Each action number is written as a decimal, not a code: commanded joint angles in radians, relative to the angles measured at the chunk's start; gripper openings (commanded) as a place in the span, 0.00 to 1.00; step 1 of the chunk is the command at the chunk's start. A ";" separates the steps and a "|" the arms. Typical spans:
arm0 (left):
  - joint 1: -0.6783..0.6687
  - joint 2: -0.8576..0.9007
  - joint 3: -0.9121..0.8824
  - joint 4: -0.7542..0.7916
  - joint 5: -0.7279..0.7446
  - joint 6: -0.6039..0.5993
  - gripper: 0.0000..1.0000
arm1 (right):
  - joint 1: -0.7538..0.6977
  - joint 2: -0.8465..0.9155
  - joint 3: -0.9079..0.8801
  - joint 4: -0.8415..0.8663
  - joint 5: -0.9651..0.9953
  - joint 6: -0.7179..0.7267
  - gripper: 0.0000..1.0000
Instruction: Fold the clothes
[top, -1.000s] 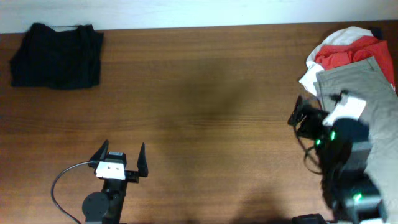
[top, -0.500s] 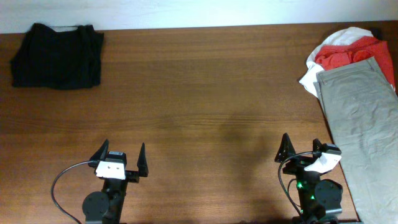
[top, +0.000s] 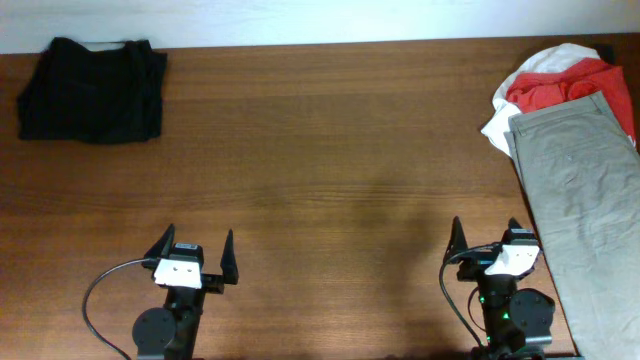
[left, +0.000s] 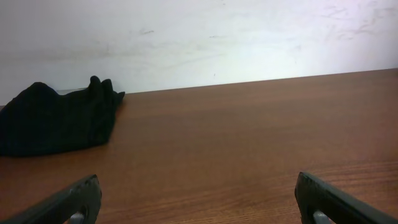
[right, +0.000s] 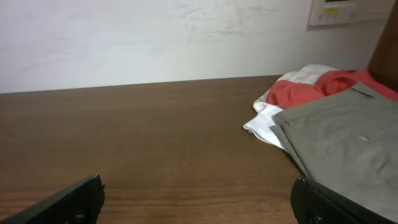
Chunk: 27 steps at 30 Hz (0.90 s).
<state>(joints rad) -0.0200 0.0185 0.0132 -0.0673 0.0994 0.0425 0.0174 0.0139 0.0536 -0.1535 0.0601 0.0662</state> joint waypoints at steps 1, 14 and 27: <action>0.004 -0.007 -0.005 -0.004 -0.003 0.012 0.99 | -0.011 -0.011 -0.045 0.067 -0.056 -0.072 0.99; 0.005 -0.007 -0.005 -0.004 -0.003 0.012 0.99 | -0.011 -0.011 -0.048 0.084 -0.161 -0.171 0.99; 0.004 -0.007 -0.005 -0.004 -0.003 0.012 0.99 | -0.011 -0.011 -0.048 0.084 -0.161 -0.171 0.99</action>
<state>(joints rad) -0.0200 0.0185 0.0132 -0.0673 0.0994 0.0425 0.0143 0.0128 0.0147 -0.0723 -0.0811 -0.1051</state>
